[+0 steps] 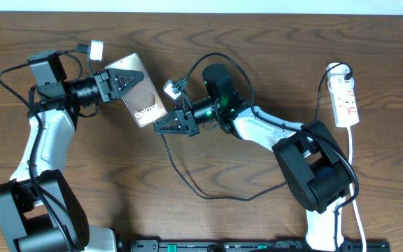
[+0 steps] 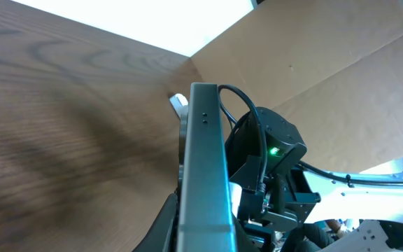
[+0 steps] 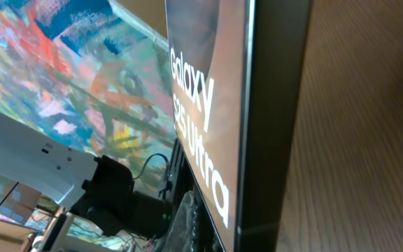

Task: Plug charger to phone and switch on socket
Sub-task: 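Push the plug into the phone port while the left gripper holds it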

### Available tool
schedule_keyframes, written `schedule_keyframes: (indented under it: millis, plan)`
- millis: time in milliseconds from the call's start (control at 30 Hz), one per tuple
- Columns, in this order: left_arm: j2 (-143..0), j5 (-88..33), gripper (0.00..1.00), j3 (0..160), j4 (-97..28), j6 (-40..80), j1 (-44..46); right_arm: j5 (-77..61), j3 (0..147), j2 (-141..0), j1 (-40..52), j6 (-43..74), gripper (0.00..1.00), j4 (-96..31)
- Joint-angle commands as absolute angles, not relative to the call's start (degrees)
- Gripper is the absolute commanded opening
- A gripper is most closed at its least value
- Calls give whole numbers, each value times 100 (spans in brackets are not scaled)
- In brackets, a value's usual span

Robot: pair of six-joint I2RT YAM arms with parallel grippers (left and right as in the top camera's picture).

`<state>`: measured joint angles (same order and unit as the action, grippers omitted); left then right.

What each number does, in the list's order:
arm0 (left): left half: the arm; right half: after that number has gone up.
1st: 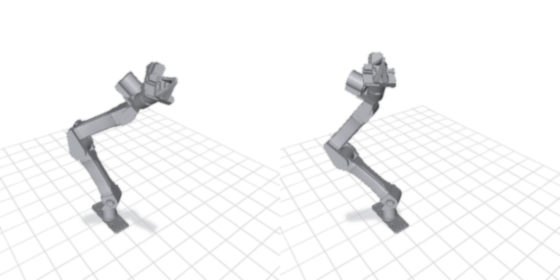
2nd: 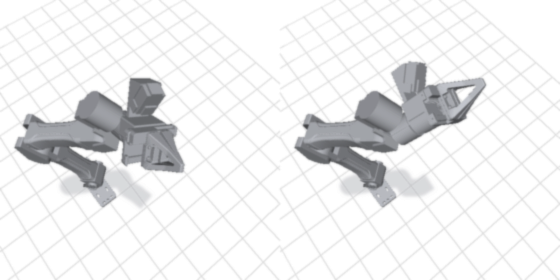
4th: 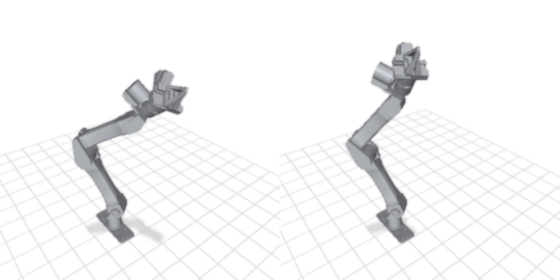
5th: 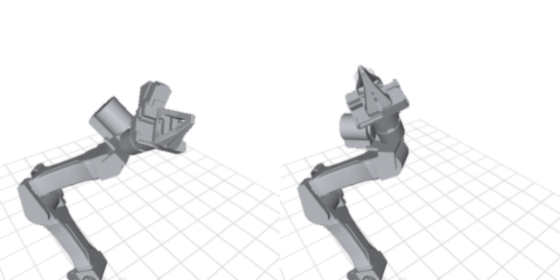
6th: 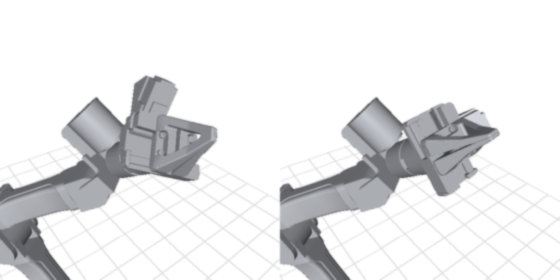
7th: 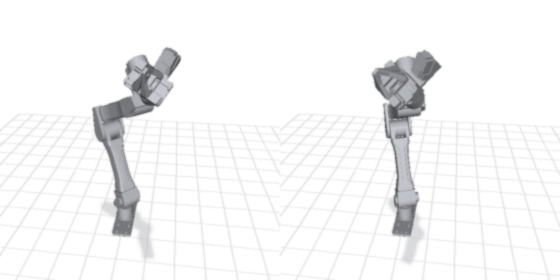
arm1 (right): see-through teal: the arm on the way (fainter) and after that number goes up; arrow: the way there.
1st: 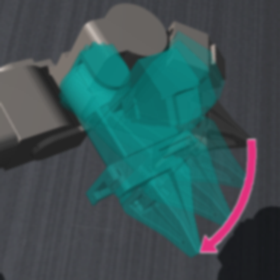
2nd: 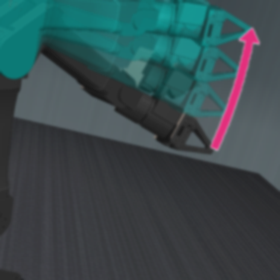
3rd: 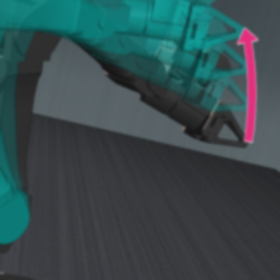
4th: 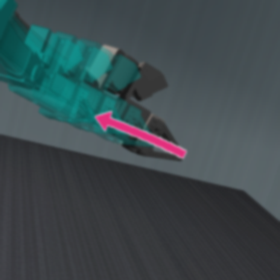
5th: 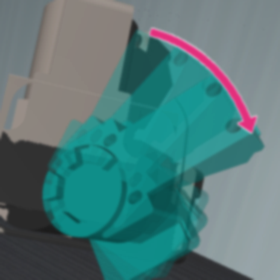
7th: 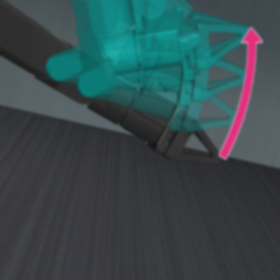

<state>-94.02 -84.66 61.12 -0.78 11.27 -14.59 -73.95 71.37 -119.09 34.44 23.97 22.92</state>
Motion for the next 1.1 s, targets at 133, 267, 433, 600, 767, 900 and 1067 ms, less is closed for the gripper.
schedule_keyframes:
  millis: [133,267,433,600,767,900,1067]
  plan:
    - [-9419,-9004,7,5931,-255,1135,-1278,-6458,7422,-11738,3395,2528,1,2574]
    - [-9419,-9004,8,5931,-257,1135,-1278,-6458,7422,-11738,3395,2637,1,2790]
    - [-9419,-9004,7,5931,-257,1138,-1278,-6460,7422,-11738,3395,2637,1,2790]
    - [-9419,-9004,7,5931,-257,1135,-1278,-6462,7422,-11738,3395,2637,1,2788]
    - [-9419,-9004,7,5931,-255,1135,-1278,-6486,7422,-11738,3395,2635,1,2749]
    - [-9419,-9004,7,5931,-252,1133,-1284,-6530,7422,-11738,3395,2633,28,2655]
    - [-9419,-9004,7,5931,-252,1109,-1284,-6587,7422,-11738,3395,2530,99,2410]
